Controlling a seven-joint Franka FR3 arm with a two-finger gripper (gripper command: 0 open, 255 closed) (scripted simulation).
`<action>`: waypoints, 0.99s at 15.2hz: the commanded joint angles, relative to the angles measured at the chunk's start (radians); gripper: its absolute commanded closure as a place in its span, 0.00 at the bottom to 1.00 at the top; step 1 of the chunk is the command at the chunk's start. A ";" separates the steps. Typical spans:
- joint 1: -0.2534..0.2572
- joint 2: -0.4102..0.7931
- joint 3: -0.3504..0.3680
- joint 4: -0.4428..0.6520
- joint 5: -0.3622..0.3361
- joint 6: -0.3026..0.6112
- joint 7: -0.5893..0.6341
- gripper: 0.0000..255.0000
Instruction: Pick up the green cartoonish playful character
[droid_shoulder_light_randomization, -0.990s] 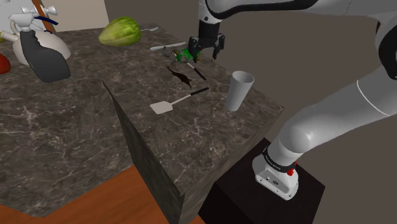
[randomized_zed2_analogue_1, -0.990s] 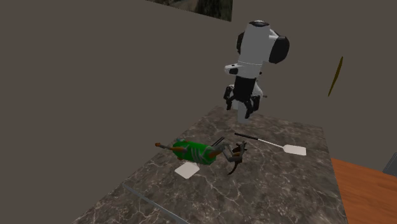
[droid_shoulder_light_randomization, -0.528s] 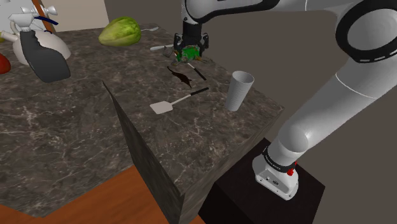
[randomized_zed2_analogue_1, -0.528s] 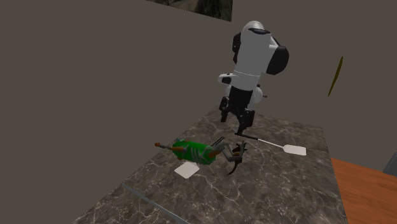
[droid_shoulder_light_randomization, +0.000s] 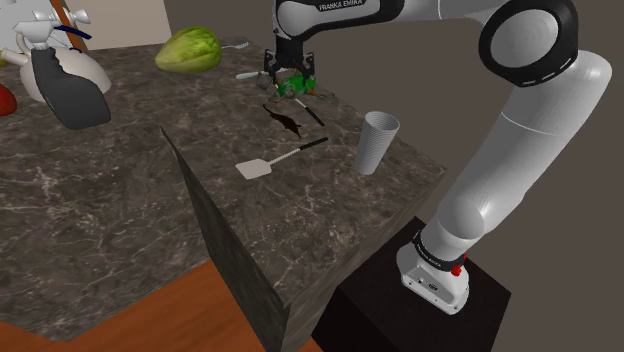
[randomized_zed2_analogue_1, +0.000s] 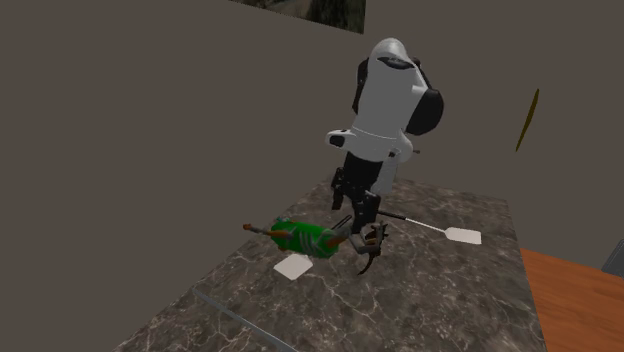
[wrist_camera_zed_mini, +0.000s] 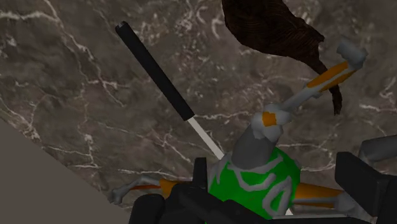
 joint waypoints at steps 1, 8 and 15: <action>0.000 0.005 -0.001 -0.018 -0.005 0.024 0.009 0.00; 0.000 0.014 -0.002 -0.055 -0.013 0.067 0.022 1.00; 0.000 0.014 -0.002 -0.054 -0.013 0.067 0.022 1.00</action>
